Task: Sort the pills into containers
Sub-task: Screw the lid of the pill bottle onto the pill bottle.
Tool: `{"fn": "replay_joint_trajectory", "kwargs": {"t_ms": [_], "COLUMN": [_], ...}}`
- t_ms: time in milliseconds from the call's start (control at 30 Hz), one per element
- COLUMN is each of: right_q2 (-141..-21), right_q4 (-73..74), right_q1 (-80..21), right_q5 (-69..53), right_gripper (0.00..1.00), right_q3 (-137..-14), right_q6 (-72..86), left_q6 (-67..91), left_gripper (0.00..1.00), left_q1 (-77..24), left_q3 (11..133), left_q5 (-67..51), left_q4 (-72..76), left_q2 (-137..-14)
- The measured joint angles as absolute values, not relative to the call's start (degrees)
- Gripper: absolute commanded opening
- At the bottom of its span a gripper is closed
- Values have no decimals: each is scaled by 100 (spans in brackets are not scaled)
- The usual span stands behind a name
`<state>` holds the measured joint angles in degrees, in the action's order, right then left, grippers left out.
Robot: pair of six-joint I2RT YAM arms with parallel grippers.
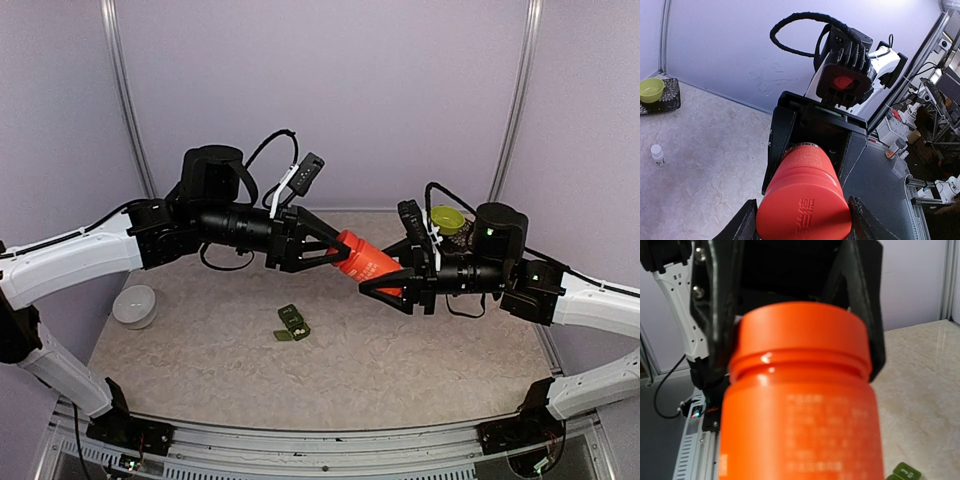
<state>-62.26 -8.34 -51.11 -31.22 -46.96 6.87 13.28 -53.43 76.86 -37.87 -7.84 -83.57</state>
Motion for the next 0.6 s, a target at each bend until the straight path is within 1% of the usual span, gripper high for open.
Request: {"fn": "replay_joint_trajectory", "kwargs": {"t_ms": [233,600], "right_q2": [-6202,-6053], "right_q4": [-1024,-1431], "right_q1": [-5111,-5111], "right_q5": [-2987,-2628], "right_gripper": [0,0], "right_q3": [-4530,-4318], "right_q6": [506,56], "left_q6": [1931,2869], "left_gripper": [36,37], "left_q1": [-5343,-5415], "left_q3": [7306,7264], "left_q5": [-3699,-3371], "left_q4": [-169,196], "left_q2": [-8289,-8298]}}
